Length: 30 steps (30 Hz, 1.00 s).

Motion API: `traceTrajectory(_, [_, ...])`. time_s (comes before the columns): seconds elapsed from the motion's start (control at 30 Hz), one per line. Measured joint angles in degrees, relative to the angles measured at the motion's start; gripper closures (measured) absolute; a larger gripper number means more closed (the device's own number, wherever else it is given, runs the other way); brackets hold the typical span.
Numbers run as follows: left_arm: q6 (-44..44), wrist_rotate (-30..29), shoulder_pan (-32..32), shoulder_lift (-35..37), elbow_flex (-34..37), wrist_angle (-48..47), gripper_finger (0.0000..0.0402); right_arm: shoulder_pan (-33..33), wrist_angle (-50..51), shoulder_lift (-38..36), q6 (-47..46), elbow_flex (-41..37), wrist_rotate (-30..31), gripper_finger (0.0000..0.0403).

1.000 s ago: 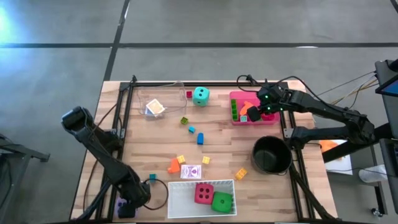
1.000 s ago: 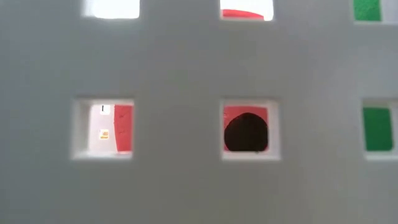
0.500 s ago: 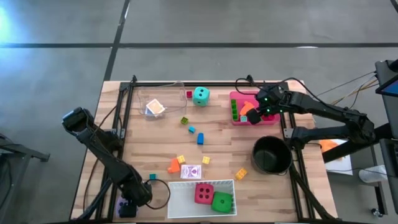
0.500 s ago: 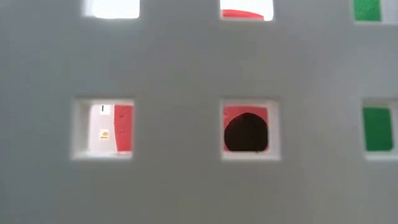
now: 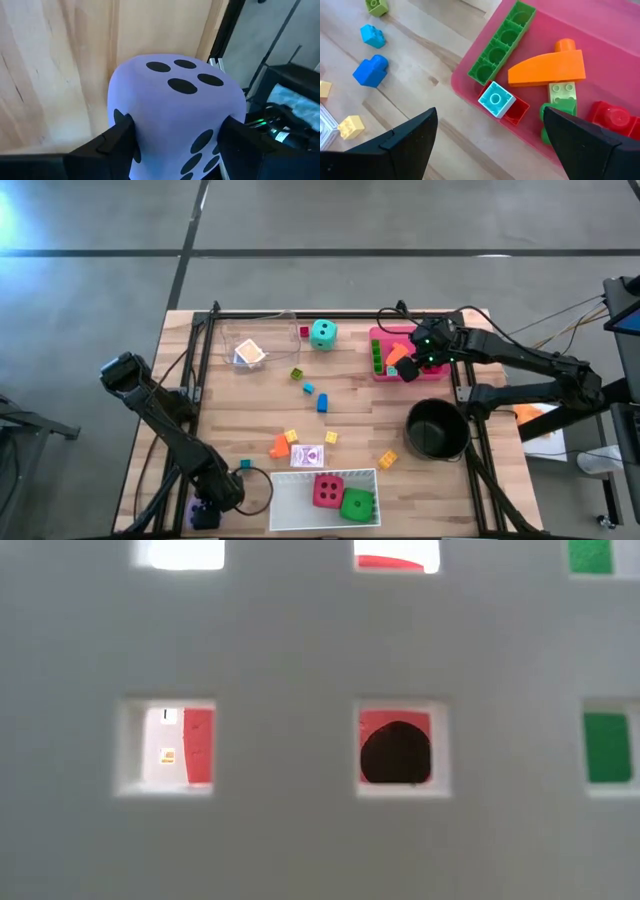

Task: Pick & Place Toys
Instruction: Put the violet dice into the white bin

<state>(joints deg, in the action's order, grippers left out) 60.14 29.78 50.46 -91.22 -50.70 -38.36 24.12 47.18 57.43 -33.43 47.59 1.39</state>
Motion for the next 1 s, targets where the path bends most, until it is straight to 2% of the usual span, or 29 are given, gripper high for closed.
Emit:
traceTrajectory(0.23, [2.0,0.1,-0.2,0.9,-0.1,0.0,0.0167,0.0,-0.9,0.0,0.0,0.0,0.0,0.0047])
traceTrajectory(0.43, [1.7,-2.3,-0.5,3.9,-0.4,-1.9,0.0167,0.0,-2.1,0.0,-0.7,0.0,0.0,0.0047])
traceTrajectory(0.67, [1.8,-9.6,-1.0,9.8,-0.4,-1.5,0.0192,0.0,-3.2,0.0,-0.9,0.0,-0.1,0.0047])
traceTrajectory(0.9, [2.9,-20.9,-4.1,17.1,-0.6,-1.2,0.0209,0.0,-3.5,0.0,-1.7,0.0,-0.3,0.0047])
traceTrajectory(1.0, [2.9,-25.3,-5.6,19.7,-1.4,-1.6,0.0232,0.0,-4.1,0.0,-2.3,0.0,-0.3,0.0047])
